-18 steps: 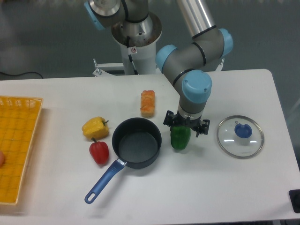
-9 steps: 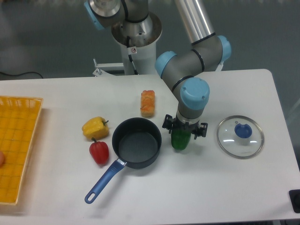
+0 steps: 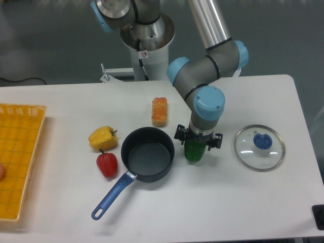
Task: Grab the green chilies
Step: 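Lower the gripper around the green bell pepper and close it, then lift the green bell pepper up off the table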
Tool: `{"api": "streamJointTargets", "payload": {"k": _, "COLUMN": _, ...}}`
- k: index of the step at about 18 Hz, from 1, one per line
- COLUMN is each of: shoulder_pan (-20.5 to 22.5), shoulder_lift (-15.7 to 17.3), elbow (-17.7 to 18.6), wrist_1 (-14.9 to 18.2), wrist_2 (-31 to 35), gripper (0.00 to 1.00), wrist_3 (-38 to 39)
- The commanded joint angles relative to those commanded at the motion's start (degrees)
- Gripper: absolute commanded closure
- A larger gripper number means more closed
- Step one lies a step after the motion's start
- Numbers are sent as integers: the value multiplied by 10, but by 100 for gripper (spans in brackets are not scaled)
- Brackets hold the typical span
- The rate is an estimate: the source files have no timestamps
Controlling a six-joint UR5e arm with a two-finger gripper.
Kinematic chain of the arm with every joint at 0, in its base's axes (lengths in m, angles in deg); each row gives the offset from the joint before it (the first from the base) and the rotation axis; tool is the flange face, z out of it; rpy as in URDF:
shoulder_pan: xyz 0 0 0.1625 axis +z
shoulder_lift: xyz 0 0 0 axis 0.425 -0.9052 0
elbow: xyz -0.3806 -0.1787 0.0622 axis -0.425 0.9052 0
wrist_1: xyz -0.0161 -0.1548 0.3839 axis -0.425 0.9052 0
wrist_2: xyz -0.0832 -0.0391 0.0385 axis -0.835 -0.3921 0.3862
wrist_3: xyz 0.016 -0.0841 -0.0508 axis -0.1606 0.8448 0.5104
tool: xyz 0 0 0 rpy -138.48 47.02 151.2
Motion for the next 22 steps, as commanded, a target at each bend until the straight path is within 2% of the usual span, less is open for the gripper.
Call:
{"api": "streamJointTargets", "payload": {"k": 2, "shoulder_pan": 1, "shoulder_lift": 0, "elbow": 0, "wrist_1": 0, "wrist_2": 0, "gripper": 34, "wrist_3": -1}}
{"api": "streamJointTargets", "payload": {"k": 5, "shoulder_pan": 3, "shoulder_lift": 2, "elbow": -2, "wrist_1": 0, "wrist_2": -1, "gripper": 36, "wrist_3": -3}}
{"api": "streamJointTargets", "payload": {"k": 12, "shoulder_pan": 17, "shoulder_lift": 13, "elbow": -29, "wrist_1": 2, "wrist_2": -2, "gripper": 36, "wrist_3": -22}}
{"api": "streamJointTargets", "payload": {"k": 15, "shoulder_pan": 28, "shoulder_lift": 23, "elbow": -42, "wrist_1": 4, "wrist_2": -2, "gripper": 36, "wrist_3": -77}}
{"api": "streamJointTargets", "payload": {"k": 22, "shoulder_pan": 70, "shoulder_lift": 60, "elbow": -43, "wrist_1": 27, "wrist_2": 0, "gripper": 35, "wrist_3": -216}}
